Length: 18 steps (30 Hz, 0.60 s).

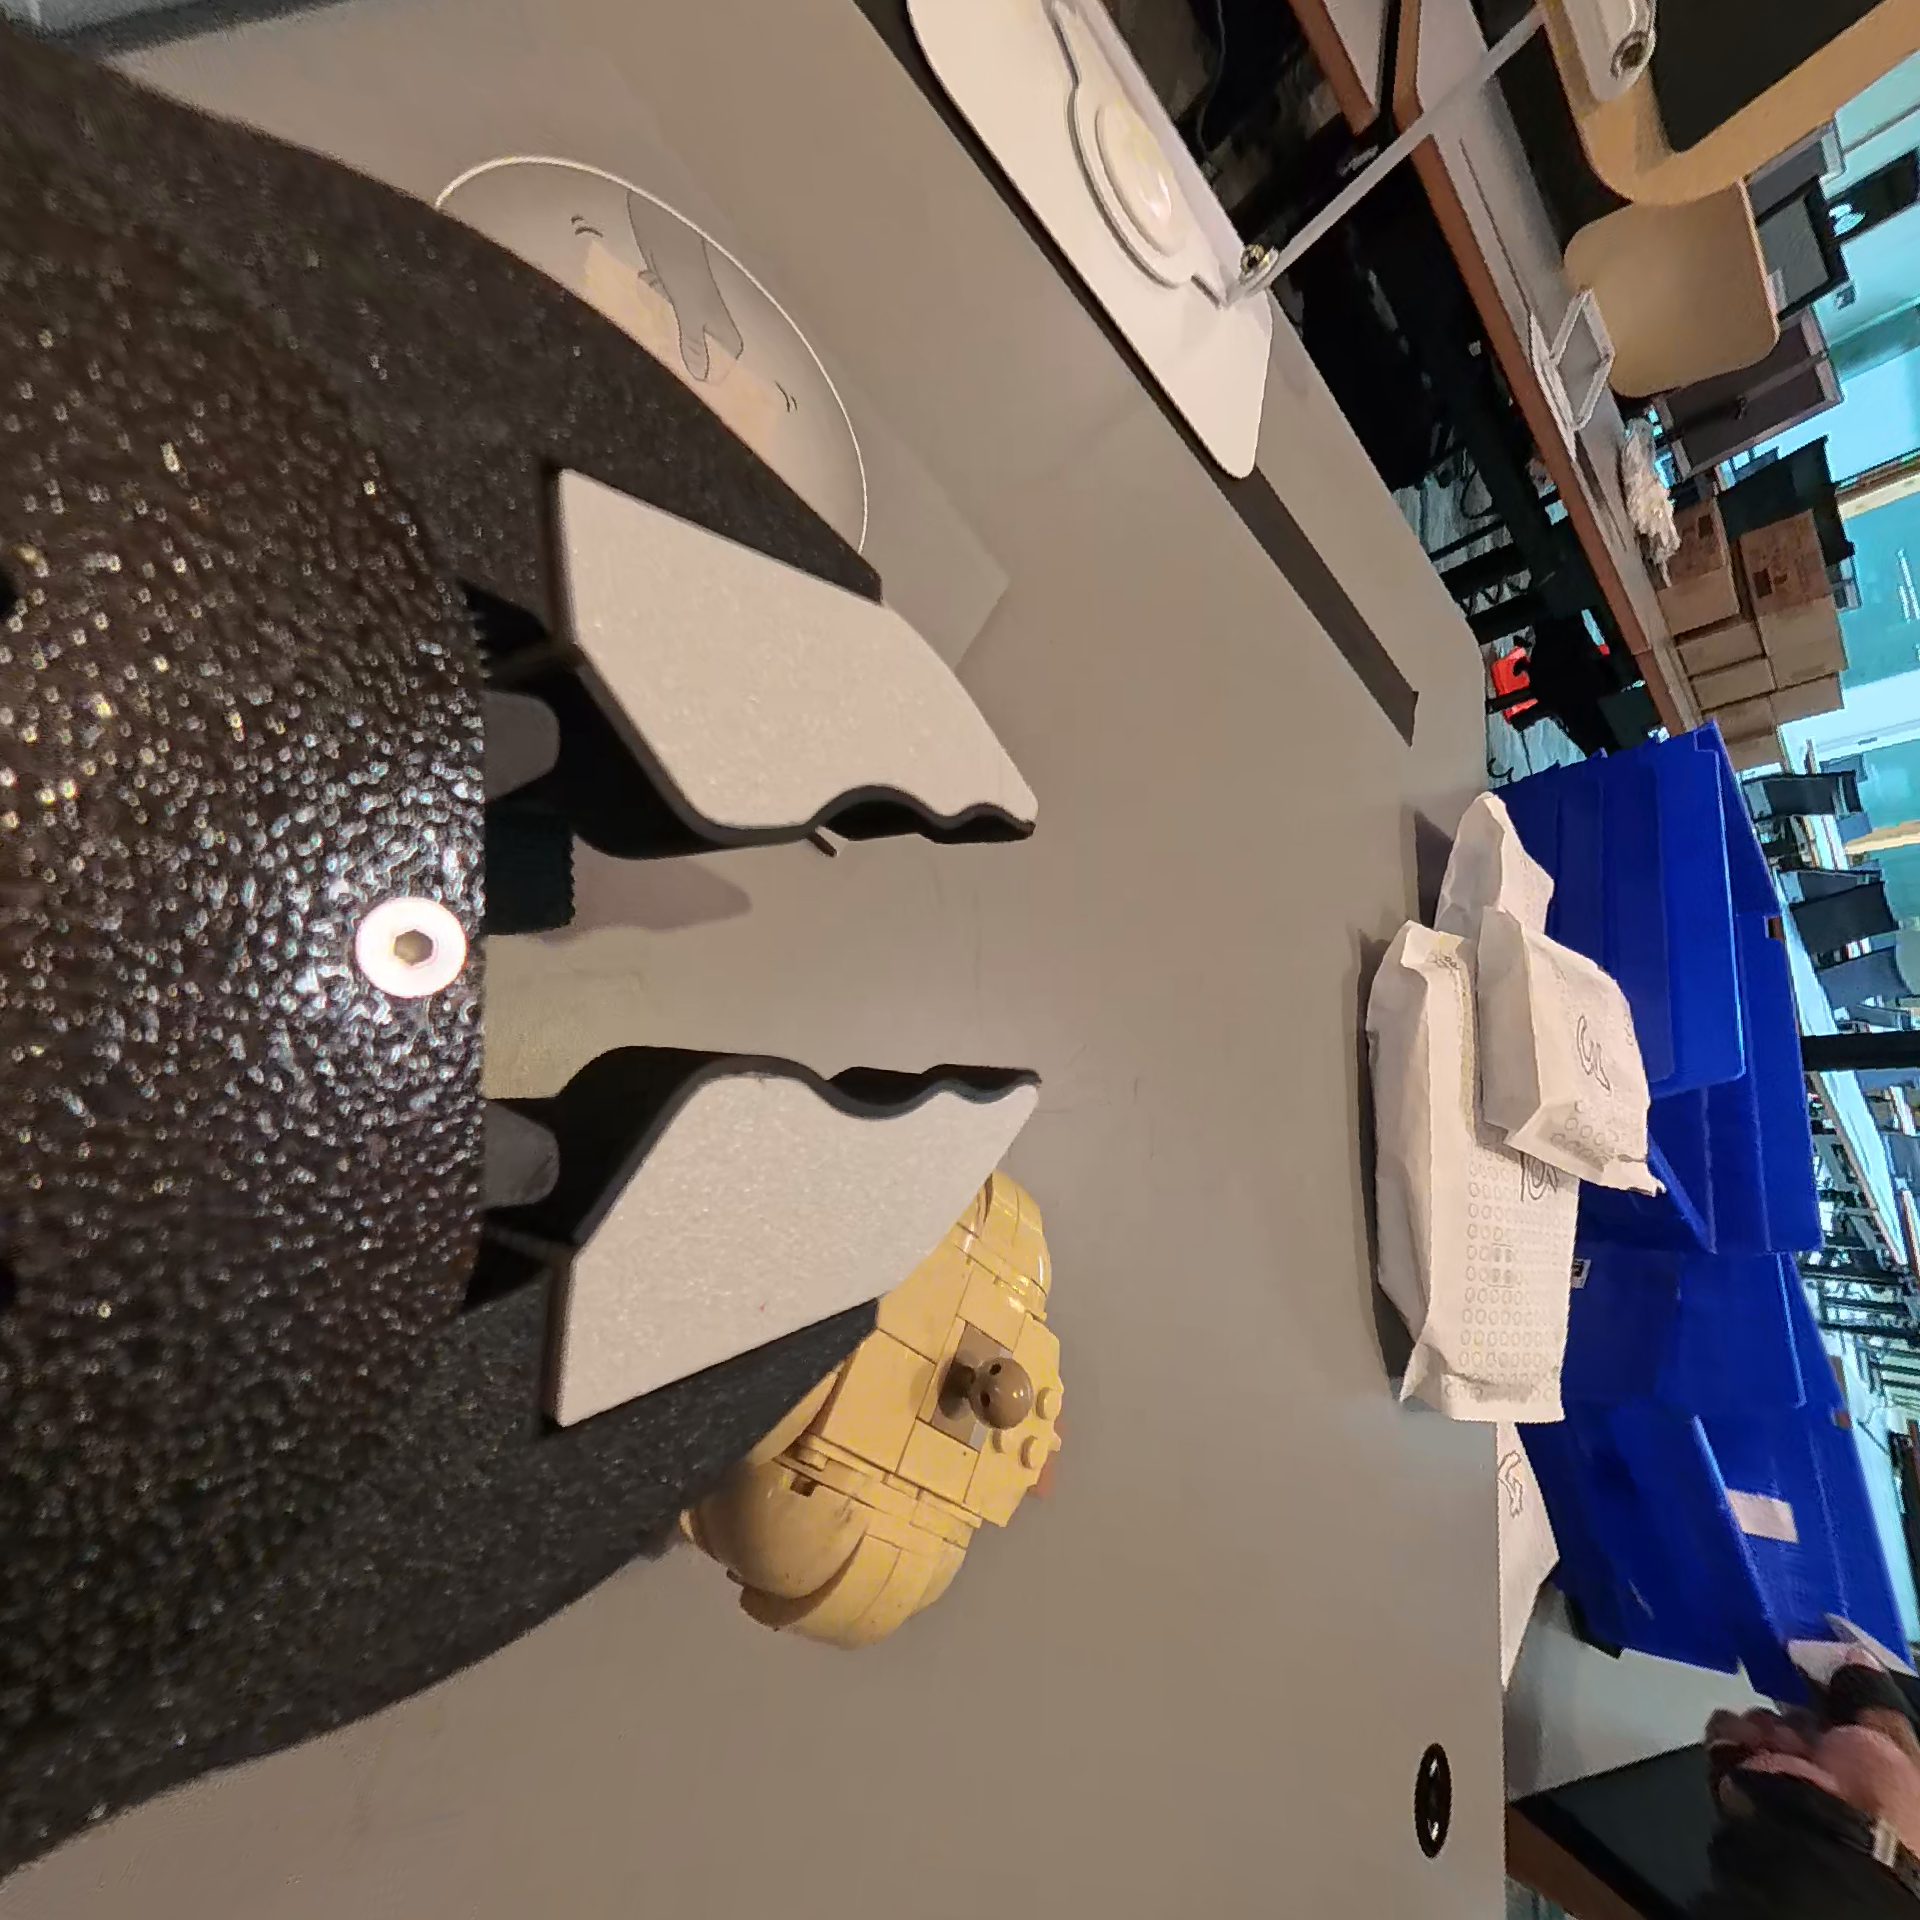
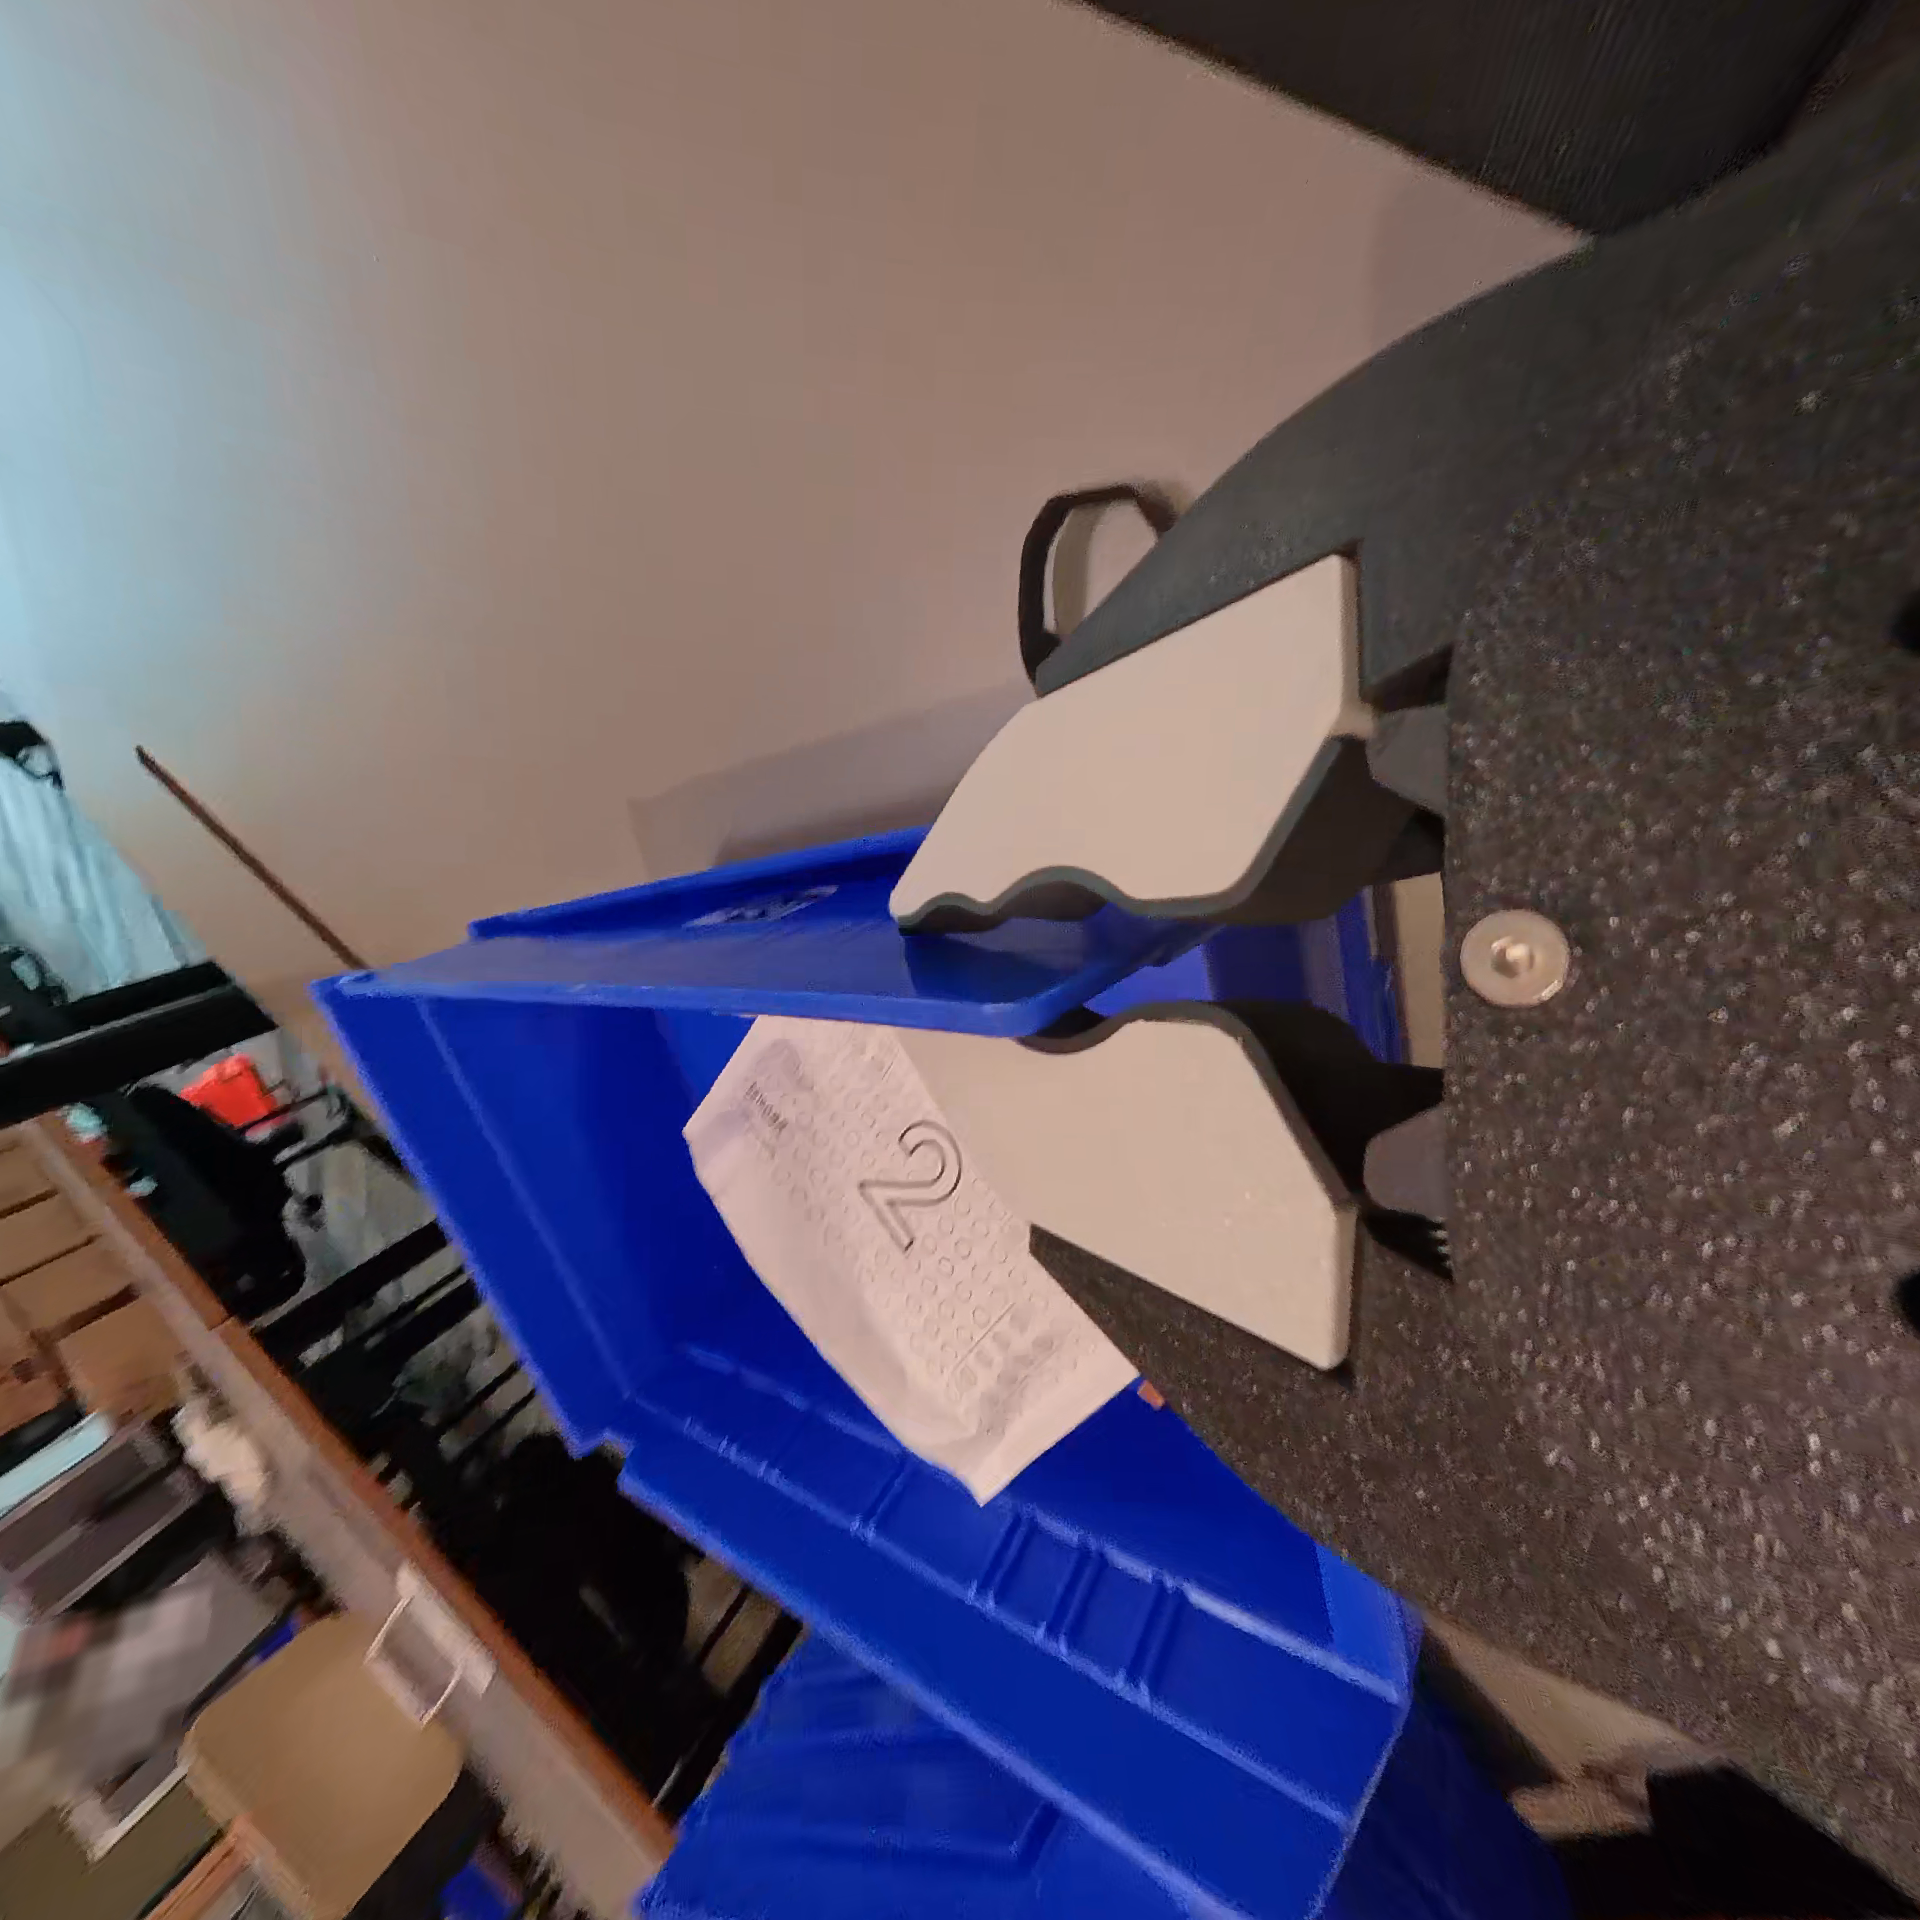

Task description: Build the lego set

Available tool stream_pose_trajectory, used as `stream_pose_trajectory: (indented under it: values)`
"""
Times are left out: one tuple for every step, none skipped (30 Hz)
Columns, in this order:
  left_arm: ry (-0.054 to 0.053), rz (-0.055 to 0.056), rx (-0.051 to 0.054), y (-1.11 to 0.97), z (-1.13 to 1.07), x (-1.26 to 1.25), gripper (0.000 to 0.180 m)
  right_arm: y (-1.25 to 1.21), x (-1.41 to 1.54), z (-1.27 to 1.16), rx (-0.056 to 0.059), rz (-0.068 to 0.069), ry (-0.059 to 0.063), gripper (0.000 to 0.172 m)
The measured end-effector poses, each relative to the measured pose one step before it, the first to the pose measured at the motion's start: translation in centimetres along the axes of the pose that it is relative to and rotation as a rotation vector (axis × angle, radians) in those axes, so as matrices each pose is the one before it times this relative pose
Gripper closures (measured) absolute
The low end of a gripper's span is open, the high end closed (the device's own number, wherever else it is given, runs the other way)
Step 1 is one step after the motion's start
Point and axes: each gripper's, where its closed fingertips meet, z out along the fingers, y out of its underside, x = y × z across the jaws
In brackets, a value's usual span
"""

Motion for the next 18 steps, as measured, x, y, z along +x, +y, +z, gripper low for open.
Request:
stream_pose_trajectory:
  values:
    - [0.0043,0.0056,-0.0028,0.040,0.028,0.107,0.140,-0.070,-0.244,0.019,0.0156,0.0364,-0.0437,0.157]
    - [0.0045,0.0061,-0.0027,0.027,0.024,0.114,0.140,-0.191,-0.281,-0.131,0.0183,0.0393,-0.0510,0.154]
    - [0.0038,0.0066,-0.0019,0.028,0.020,0.110,0.140,-0.351,-0.224,-0.316,0.0202,0.0350,-0.0441,0.148]
    - [0.0027,0.0070,-0.0010,0.008,0.009,0.107,0.140,-0.470,-0.231,-0.475,0.0220,0.0227,-0.0363,0.142]
    - [0.0023,0.0073,-0.0003,0.000,0.002,0.106,0.140,-0.421,-0.219,-0.577,0.0136,0.0055,-0.0230,0.135]
    - [0.0029,0.0070,0.0000,-0.001,-0.001,0.103,0.140,-0.226,-0.346,-0.653,-0.0017,-0.0172,-0.0179,0.138]
    - [0.0030,0.0059,0.0002,0.000,-0.006,0.100,0.140,-0.102,-0.528,-0.676,-0.0094,-0.0370,-0.0141,0.136]
    - [0.0017,0.0038,0.0007,-0.009,-0.002,0.056,0.139,0.072,-0.655,-0.682,-0.0194,-0.0553,-0.0059,0.136]
    - [0.0028,0.0015,0.0007,-0.009,-0.013,0.052,0.139,0.250,-0.791,-0.683,-0.0281,-0.0686,0.0008,0.134]
    - [0.0047,-0.0018,0.0009,-0.011,-0.006,0.038,0.138,0.339,-1.134,-0.650,-0.0300,-0.0773,-0.0078,0.134]
    - [0.0051,-0.0055,0.0030,-0.044,-0.042,0.012,0.137,0.408,-1.529,-0.600,-0.0311,-0.0790,-0.0181,0.134]
    - [0.0109,-0.0087,0.0054,-0.070,-0.073,0.044,0.135,0.467,-1.899,-0.516,-0.0321,-0.0779,-0.0270,0.132]
    - [0.0181,-0.0112,0.0039,-0.050,-0.072,0.108,0.133,0.421,-2.403,-0.431,-0.0286,-0.0753,-0.0453,0.131]
    - [0.0202,-0.0138,0.0013,-0.029,-0.094,0.094,0.131,0.343,-2.914,-0.300,-0.0244,-0.0705,-0.0641,0.131]
    - [0.0145,-0.0157,0.0039,-0.098,-0.135,-0.003,0.128,0.290,-3.249,-0.118,-0.0254,-0.0631,-0.0735,0.131]
    - [0.0114,-0.0146,0.0088,-0.186,-0.200,-0.082,0.127,0.232,-3.523,0.103,-0.0263,-0.0570,-0.0797,0.130]
    - [0.0161,-0.0131,0.0071,-0.177,-0.239,-0.023,0.125,0.165,-3.782,0.342,-0.0262,-0.0537,-0.0871,0.129]
    - [0.0242,-0.0123,0.0013,-0.125,-0.260,0.078,0.123,0.062,-3.968,0.603,-0.0259,-0.0522,-0.0921,0.129]
